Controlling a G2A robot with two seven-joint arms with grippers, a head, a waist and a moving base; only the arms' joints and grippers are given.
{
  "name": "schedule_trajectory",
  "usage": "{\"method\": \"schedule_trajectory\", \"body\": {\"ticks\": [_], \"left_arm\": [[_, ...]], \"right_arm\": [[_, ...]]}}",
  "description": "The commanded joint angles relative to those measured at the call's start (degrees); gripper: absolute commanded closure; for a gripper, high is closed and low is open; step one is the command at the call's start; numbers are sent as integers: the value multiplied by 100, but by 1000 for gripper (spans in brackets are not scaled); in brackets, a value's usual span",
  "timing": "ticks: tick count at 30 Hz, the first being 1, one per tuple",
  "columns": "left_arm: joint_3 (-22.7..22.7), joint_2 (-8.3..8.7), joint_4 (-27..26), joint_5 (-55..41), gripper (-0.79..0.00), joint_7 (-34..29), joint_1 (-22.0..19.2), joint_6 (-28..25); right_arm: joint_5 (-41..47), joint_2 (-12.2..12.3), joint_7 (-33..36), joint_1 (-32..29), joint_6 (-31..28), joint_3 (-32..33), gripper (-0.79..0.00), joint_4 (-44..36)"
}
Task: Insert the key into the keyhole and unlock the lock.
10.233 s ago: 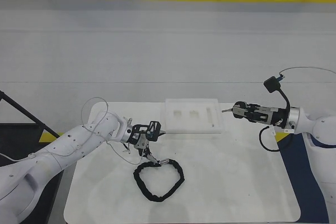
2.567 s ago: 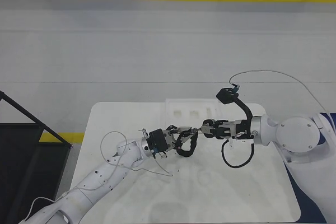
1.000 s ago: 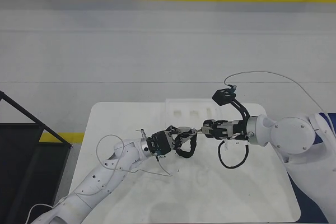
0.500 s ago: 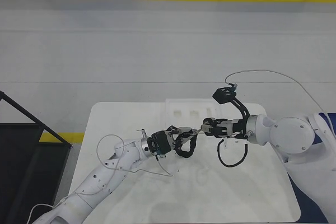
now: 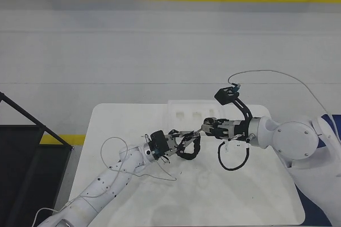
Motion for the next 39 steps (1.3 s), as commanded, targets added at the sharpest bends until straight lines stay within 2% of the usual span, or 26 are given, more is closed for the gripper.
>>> {"method": "schedule_trajectory", "body": {"ticks": [1,10,13,16,23,31,39], "left_arm": [[-1,1,-2,5,0,-3,0,1],[-4,0,-9,-3,0,-28,10,18],[-29,-8,-80,15,0,-120,125,232],[-35,-38,36,-77,0,157,251,488],[116,-176,457,-37,0,795,290,1144],[300,-354,816,-135,0,1010,166,1371],[331,-447,919,-69,0,1123,148,1559]], "right_arm": [[1,0,3,1,-1,1,0,1],[-54,1,-61,-24,-24,-5,0,-8],[-259,9,-145,-111,-30,-50,0,-93],[-495,19,-85,-125,77,-90,0,-252],[-987,33,42,-149,299,-190,0,-637],[-1278,-16,-13,-155,361,-536,0,-678],[-1380,-63,-141,-114,461,-639,0,-651]]}}
